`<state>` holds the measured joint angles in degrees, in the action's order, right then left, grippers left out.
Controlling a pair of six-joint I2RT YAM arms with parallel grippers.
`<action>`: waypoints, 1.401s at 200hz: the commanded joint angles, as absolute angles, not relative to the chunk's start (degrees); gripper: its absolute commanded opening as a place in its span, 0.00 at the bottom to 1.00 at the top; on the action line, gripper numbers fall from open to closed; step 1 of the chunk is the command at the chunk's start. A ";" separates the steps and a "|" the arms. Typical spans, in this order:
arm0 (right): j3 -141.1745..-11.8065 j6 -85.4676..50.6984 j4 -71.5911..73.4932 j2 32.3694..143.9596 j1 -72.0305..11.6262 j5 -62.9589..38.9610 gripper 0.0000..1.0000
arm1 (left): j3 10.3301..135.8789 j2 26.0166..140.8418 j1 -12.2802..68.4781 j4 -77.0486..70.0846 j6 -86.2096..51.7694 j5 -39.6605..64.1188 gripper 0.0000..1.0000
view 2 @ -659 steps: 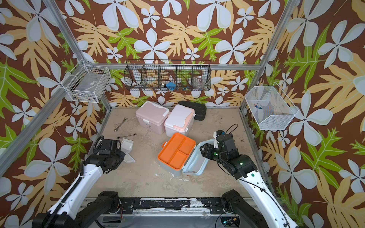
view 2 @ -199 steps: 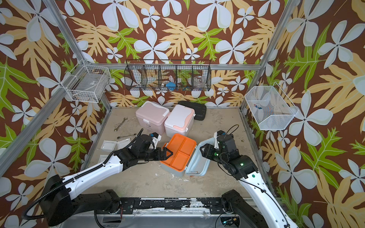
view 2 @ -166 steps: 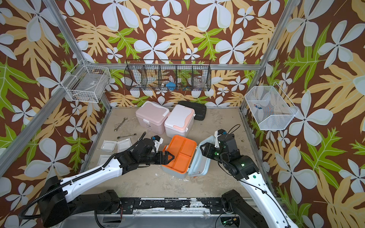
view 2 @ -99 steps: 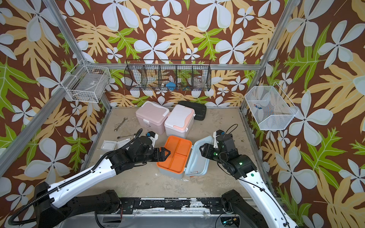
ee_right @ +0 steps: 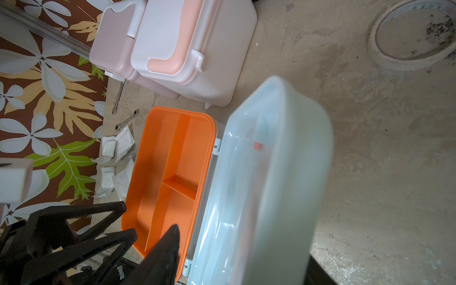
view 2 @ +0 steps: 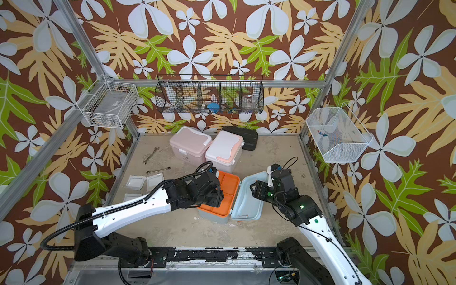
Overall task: Open first aid kits and take out gauze
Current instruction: Pick up the compartment layer from the first aid kit.
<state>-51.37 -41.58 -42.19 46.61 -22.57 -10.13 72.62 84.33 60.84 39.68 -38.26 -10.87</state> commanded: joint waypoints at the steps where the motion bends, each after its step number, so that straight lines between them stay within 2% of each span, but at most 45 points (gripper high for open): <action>1: -51.07 -41.64 -41.92 46.45 -22.61 -9.67 0.63 | 73.91 86.42 60.91 42.52 -36.28 -13.50 0.58; 57: -50.89 -41.86 -41.67 46.48 -22.64 -9.97 0.62 | 74.95 92.81 61.24 43.86 -35.22 -17.31 0.41; 103: -51.07 -41.77 -42.10 46.10 -22.70 -9.72 0.62 | 77.13 96.41 61.42 44.11 -34.80 -17.80 0.14; 134: -51.06 -41.76 -42.19 45.97 -22.59 -9.73 0.63 | 78.87 95.66 61.79 46.20 -35.74 -19.05 0.03; 153: -50.98 -41.78 -42.11 45.88 -22.67 -9.72 0.62 | 79.57 94.07 61.88 47.08 -36.43 -19.44 0.00; 210: -50.76 -41.77 -42.01 45.80 -22.65 -9.98 0.63 | 85.38 88.27 61.38 52.95 -36.02 -23.29 0.00; 280: -50.80 -41.97 -42.19 45.31 -22.63 -9.93 0.62 | 95.74 80.43 50.63 59.90 -29.22 -22.66 0.00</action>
<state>-50.85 -41.71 -42.52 45.47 -22.55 -10.11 94.65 81.36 52.21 56.73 -32.47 -21.69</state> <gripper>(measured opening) 0.626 0.055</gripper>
